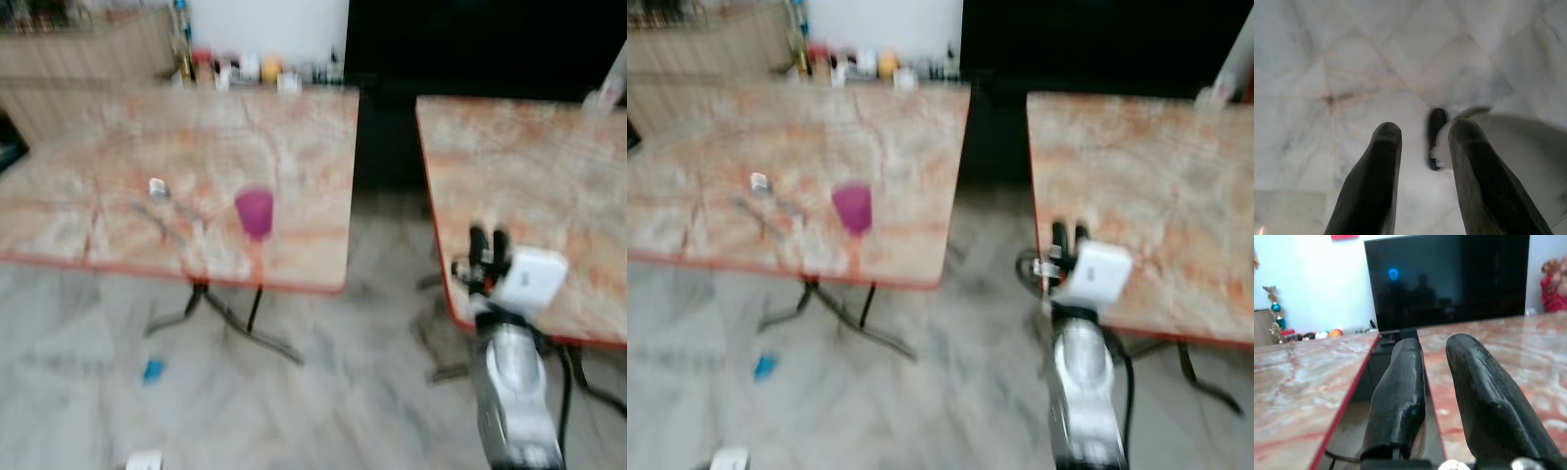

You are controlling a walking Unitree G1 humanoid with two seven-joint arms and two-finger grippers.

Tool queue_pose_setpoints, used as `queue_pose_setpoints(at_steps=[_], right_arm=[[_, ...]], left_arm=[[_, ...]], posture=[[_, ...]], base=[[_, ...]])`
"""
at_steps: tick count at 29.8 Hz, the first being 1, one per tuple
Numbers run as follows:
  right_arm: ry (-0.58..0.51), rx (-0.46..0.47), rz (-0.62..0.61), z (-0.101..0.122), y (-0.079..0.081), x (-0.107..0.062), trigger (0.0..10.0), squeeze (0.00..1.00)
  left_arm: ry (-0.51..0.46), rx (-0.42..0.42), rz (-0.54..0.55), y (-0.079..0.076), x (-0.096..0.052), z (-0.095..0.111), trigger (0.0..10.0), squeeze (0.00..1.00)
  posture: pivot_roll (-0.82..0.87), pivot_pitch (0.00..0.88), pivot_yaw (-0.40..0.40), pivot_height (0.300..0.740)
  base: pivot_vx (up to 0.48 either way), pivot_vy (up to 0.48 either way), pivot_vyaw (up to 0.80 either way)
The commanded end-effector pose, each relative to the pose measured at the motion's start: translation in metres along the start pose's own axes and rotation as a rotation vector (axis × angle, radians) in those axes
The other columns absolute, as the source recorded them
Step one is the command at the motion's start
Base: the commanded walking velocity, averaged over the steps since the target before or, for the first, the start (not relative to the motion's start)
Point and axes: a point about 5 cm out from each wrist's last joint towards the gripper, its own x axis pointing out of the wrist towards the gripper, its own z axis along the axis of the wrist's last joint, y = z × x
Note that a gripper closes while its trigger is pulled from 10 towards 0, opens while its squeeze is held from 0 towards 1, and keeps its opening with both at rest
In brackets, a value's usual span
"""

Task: Setting the table

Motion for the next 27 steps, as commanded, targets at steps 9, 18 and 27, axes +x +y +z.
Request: queue_pose_setpoints(at_steps=[9,18,27], right_arm=[[0.010,0.020,0.014,-0.001,0.007,0.002,10.0,0.00],[0.149,-0.065,-0.113,-0.033,-0.019,-0.014,10.0,0.00],[0.390,-0.054,-0.195,-0.083,-0.037,-0.035,10.0,0.00]], left_arm=[[0.015,-0.005,0.018,0.006,-0.002,-0.003,10.0,0.00],[0.009,-0.002,0.018,0.006,-0.001,-0.002,10.0,0.00],[0.006,-0.004,0.020,0.006,-0.001,-0.001,10.0,0.00]], posture=[[0.03,0.001,-0.010,0.736],[0.03,0.005,-0.010,0.736],[0.03,0.003,-0.012,0.736]], base=[[0.000,0.347,0.00],[0.000,0.073,0.00],[0.000,0.000,0.00]])
